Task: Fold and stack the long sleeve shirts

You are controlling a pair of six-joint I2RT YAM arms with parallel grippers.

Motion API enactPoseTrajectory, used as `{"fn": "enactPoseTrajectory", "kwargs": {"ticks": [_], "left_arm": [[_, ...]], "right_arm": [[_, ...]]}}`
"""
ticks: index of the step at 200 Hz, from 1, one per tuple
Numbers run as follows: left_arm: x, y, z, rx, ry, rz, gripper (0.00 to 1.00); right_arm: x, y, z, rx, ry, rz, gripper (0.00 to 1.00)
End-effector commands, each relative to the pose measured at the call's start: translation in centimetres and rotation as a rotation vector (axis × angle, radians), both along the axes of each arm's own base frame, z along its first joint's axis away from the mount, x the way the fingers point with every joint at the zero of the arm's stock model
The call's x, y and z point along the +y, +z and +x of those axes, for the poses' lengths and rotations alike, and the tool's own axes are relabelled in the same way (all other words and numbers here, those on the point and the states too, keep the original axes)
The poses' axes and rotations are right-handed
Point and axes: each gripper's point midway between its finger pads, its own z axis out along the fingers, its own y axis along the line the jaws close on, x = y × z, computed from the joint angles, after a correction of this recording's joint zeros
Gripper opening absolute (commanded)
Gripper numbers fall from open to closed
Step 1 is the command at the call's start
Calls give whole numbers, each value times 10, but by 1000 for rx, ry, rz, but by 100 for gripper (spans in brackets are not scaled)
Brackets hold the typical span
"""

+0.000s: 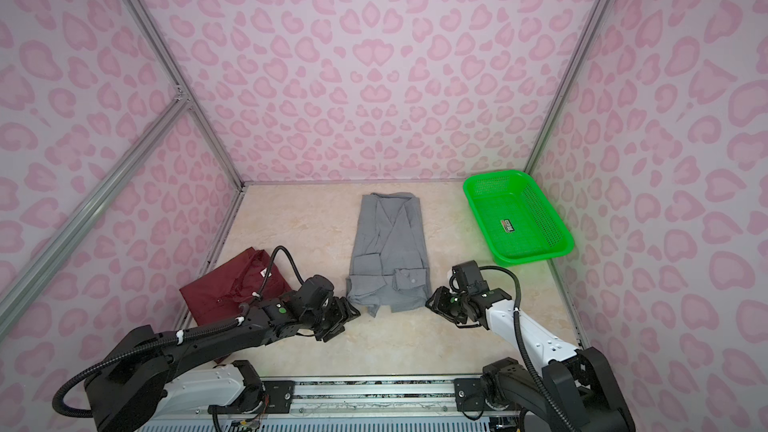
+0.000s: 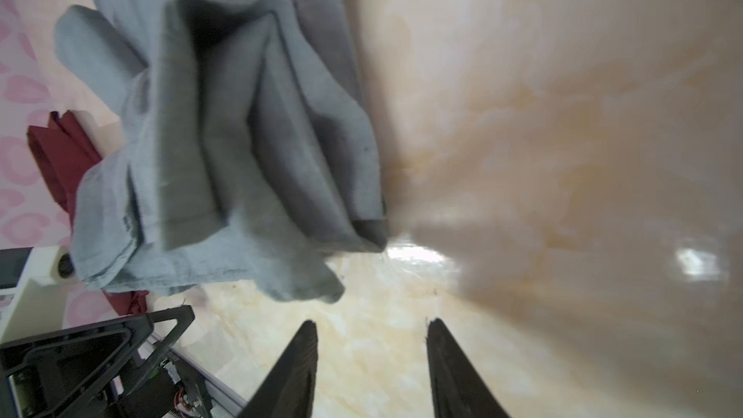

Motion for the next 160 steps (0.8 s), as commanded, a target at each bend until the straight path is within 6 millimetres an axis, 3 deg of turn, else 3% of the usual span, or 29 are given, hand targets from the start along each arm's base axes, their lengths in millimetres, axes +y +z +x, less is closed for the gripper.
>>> {"fn": "enactPoseTrajectory", "kwargs": {"ticks": [1,40,77,134,160], "left_arm": [[-11,2,14,-50,-42,11,67],[-25,-15,23,-16,-87,48,67],[-32,-18,40,-10,-95,67,69],[-37,8,75,-58,-68,48,71],[-45,18,91,-68,-73,28,73]], "right_arm": [[-8,-10,6,-12,-3,-68,44],[4,-14,13,-23,31,-101,46],[17,-8,27,-48,38,-83,49],[30,22,59,-120,39,-61,52],[37,25,75,-125,38,-30,52]]}}
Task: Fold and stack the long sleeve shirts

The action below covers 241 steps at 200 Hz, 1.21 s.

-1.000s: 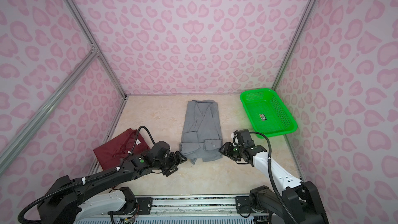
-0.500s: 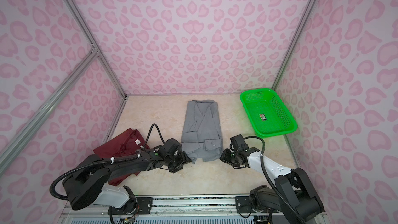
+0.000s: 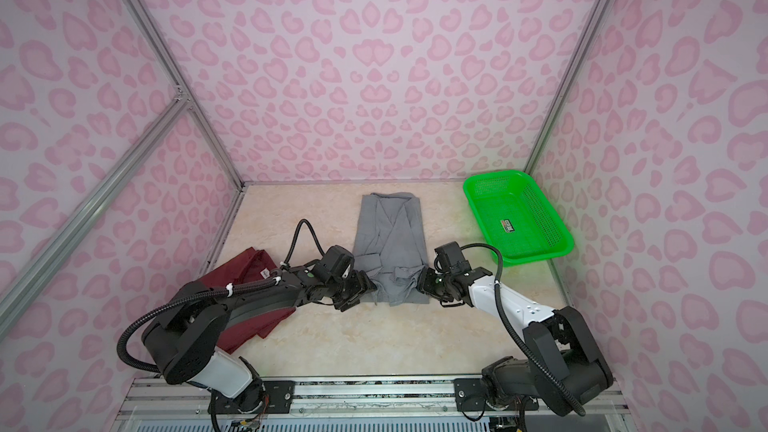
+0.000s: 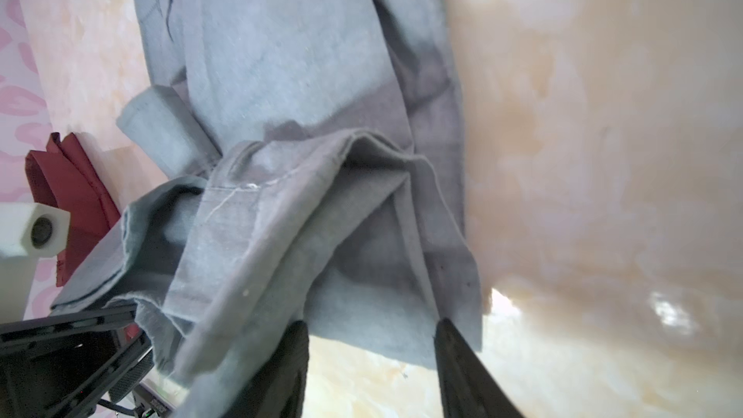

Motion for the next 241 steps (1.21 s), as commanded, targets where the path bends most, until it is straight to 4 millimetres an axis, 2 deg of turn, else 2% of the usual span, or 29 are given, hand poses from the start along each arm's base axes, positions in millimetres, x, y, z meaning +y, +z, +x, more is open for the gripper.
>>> {"fn": "enactPoseTrajectory", "kwargs": {"ticks": [1,49,105,127,132,161,180,185,190,210,224,241], "left_arm": [[-4,5,10,-7,-24,3,73],[-12,24,45,-36,-24,-8,74],[1,45,108,-77,54,-13,76],[0,60,130,-104,68,-28,78],[-3,75,139,-135,72,-49,79],[-2,108,146,-220,77,-74,81],[-12,98,135,-222,48,-75,80],[-16,94,134,-217,40,-74,80],[-17,77,127,-187,27,-64,80],[-27,50,122,-155,11,-69,77],[-32,38,121,-156,-6,-37,77],[-32,12,120,-111,4,-20,77]], "right_arm": [[5,3,14,-18,1,19,52],[10,22,45,-62,-23,55,53],[4,25,77,-68,-60,48,54],[3,32,83,-82,-61,62,54],[3,35,84,-86,-58,61,54],[14,61,88,-162,-18,119,47],[33,68,92,-183,48,221,31],[38,68,94,-179,61,246,23],[42,65,97,-170,66,262,17],[52,50,110,-152,79,300,2],[51,37,120,-135,62,309,0],[34,11,130,-124,-24,269,0]]}}
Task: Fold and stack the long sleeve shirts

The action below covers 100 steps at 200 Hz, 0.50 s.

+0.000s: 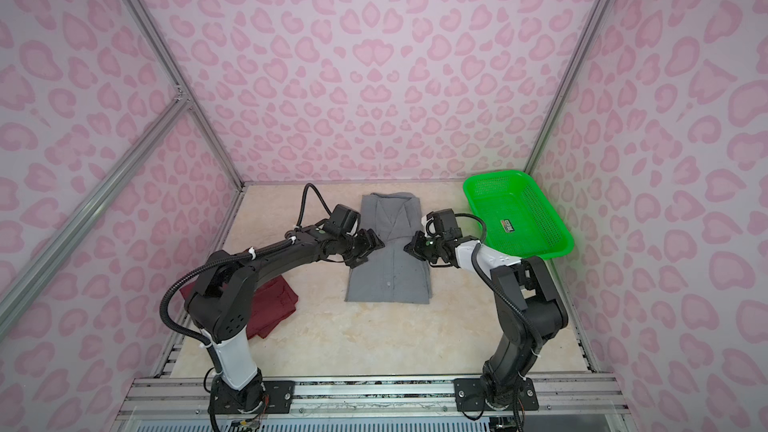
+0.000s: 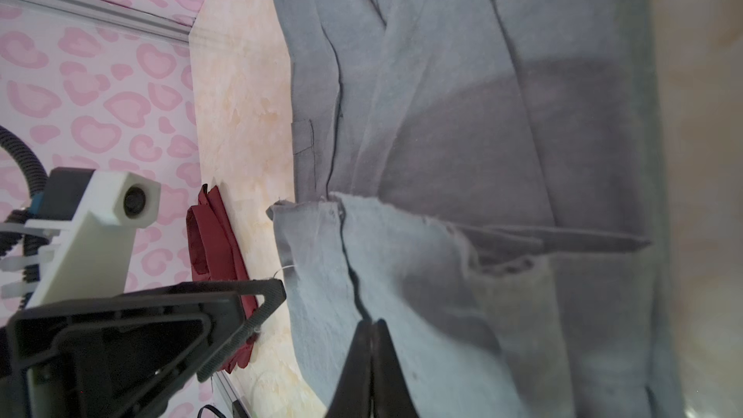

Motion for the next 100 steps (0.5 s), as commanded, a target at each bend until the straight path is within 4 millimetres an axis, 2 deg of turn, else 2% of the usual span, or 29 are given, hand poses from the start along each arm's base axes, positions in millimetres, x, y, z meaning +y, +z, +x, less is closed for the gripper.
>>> {"fn": "enactPoseTrajectory", "kwargs": {"ticks": [1,26,32,56,70,83,100], "left_arm": [[-5,-20,6,-5,2,5,77],[5,-68,-5,73,10,66,77],[8,-75,-7,80,17,73,77],[25,-99,-23,119,45,101,77],[31,-105,-28,127,50,107,78],[34,-102,-26,124,42,100,79],[38,-78,-12,64,23,112,81]], "right_arm": [[-7,-15,16,-18,-63,22,0],[-21,-65,14,76,-106,-26,0],[-28,-80,7,110,-121,-71,0],[-43,-110,-15,178,-150,-159,0],[-46,-118,-26,198,-155,-183,0],[-47,-122,-36,215,-163,-181,0],[-54,-124,-55,238,-192,-191,0]]}}
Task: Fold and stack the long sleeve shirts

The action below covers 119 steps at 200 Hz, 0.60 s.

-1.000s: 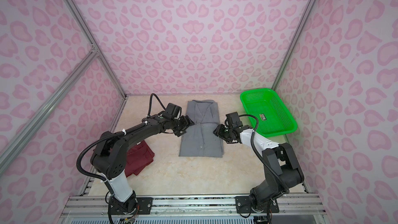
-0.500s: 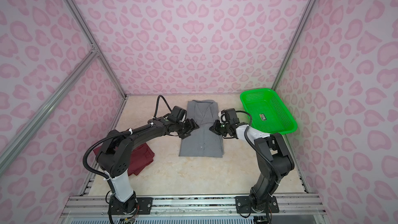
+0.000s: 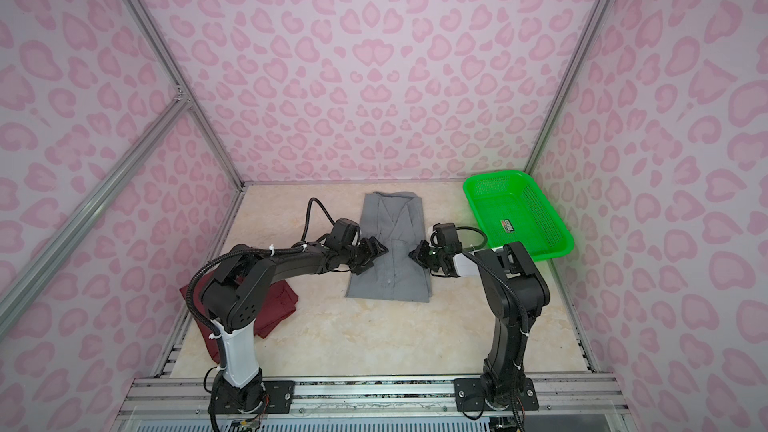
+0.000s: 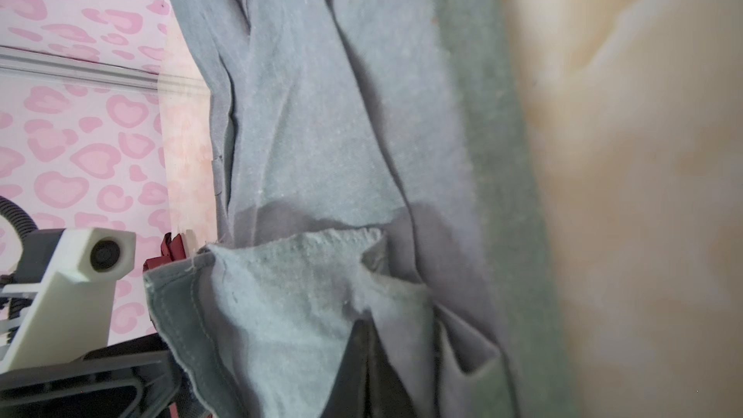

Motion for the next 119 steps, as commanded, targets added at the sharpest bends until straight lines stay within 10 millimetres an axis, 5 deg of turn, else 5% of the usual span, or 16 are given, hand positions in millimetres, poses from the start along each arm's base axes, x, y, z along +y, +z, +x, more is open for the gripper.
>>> {"fn": "enactPoseTrajectory", "kwargs": {"ticks": [1,35,61,87,119], "left_arm": [[39,-24,-16,96,14,196,81],[63,46,19,-53,4,257,90],[74,109,27,-162,-26,278,95],[96,138,-5,-201,-24,297,98],[124,142,-79,-212,-12,275,99]], "right_arm": [[-33,-52,-60,248,-91,-154,0],[-45,-56,-121,290,-179,-163,0],[-26,-47,-173,263,-208,-192,1],[13,-13,-205,156,-194,-176,22],[19,82,-202,-93,-140,-243,48]]}}
